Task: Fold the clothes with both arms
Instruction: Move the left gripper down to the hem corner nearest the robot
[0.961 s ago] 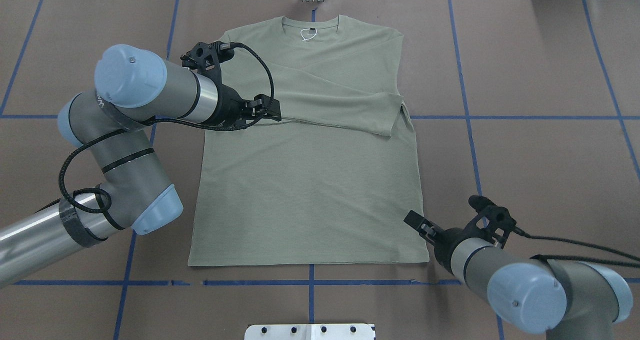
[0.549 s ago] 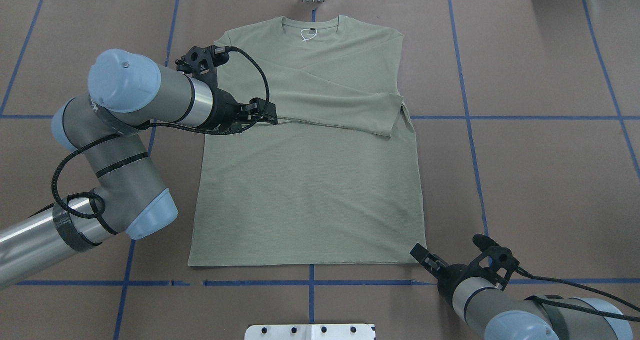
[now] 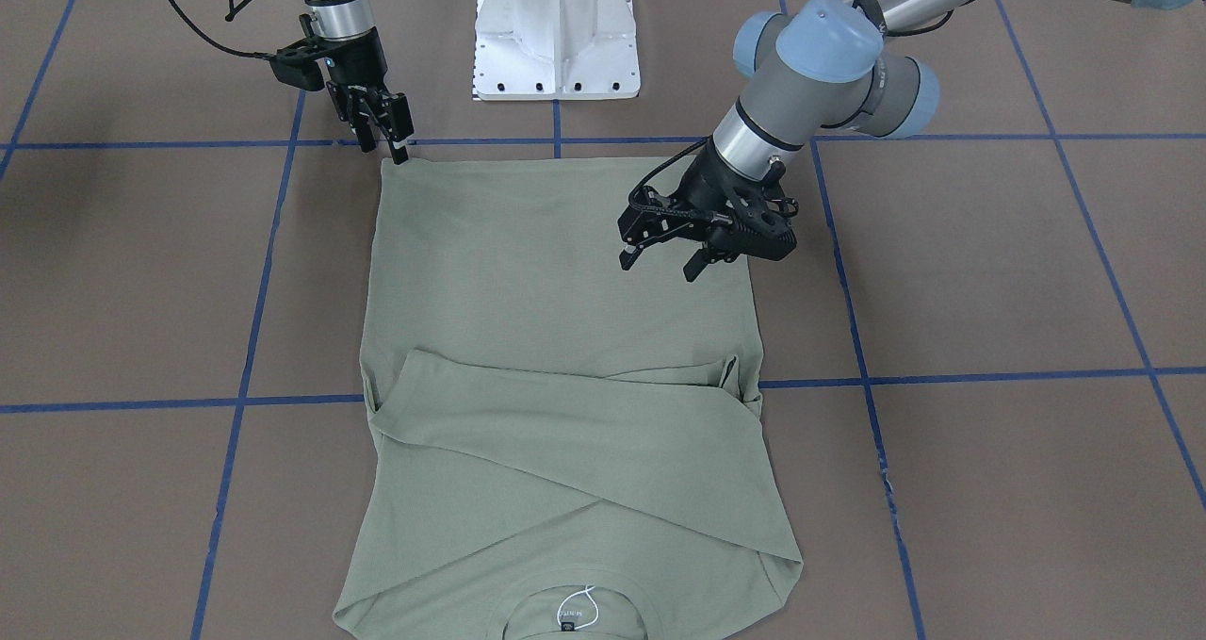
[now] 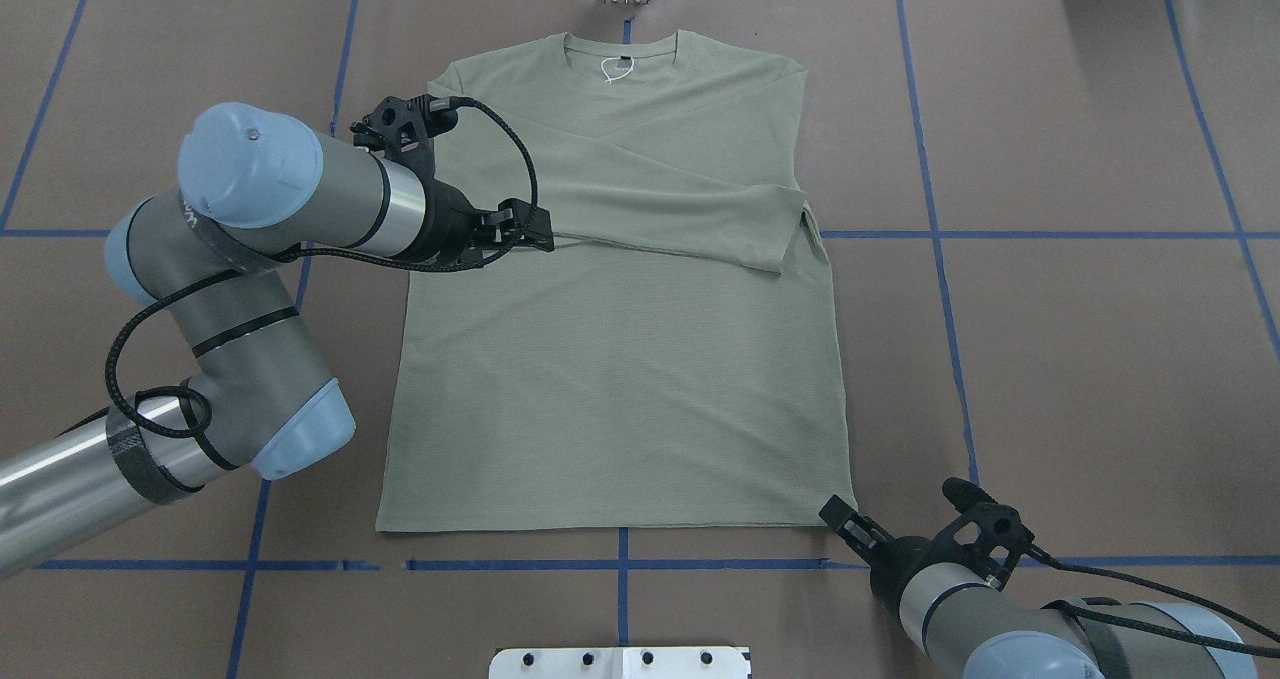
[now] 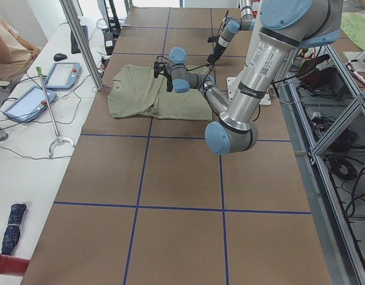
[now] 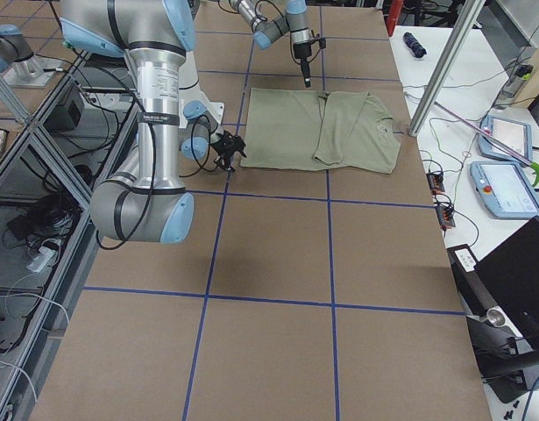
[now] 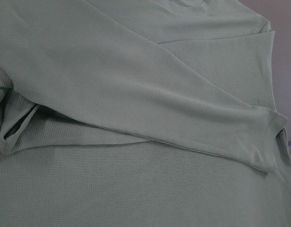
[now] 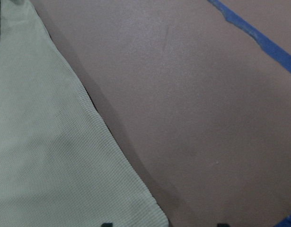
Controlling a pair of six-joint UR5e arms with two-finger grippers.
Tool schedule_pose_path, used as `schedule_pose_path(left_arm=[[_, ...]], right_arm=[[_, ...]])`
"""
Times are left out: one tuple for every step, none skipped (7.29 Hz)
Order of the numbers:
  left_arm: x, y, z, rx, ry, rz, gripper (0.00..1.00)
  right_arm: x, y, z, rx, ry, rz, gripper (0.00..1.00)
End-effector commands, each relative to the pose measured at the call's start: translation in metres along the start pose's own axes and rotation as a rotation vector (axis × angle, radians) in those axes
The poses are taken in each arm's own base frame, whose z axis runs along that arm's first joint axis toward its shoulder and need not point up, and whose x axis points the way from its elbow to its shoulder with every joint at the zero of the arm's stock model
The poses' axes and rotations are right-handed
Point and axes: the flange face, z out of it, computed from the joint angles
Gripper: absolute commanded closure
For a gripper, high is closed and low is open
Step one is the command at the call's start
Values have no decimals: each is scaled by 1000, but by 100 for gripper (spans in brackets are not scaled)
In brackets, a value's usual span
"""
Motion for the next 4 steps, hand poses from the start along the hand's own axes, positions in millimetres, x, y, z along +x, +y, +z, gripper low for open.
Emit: schedule_pose_path(left_arm=[[0,1,1,1,13,4,8],[0,0,1,3,13,9,8],[-1,1,1,1,12,10,8],[-1,0,1,3,12,10,8]], right_arm=[[-1,0,1,1,-1,2,26],[-1,1,0,0,-2,1,37],[-4,1,-1,-2,-7,5,52],[-6,-3,0,5,-9,10,65]])
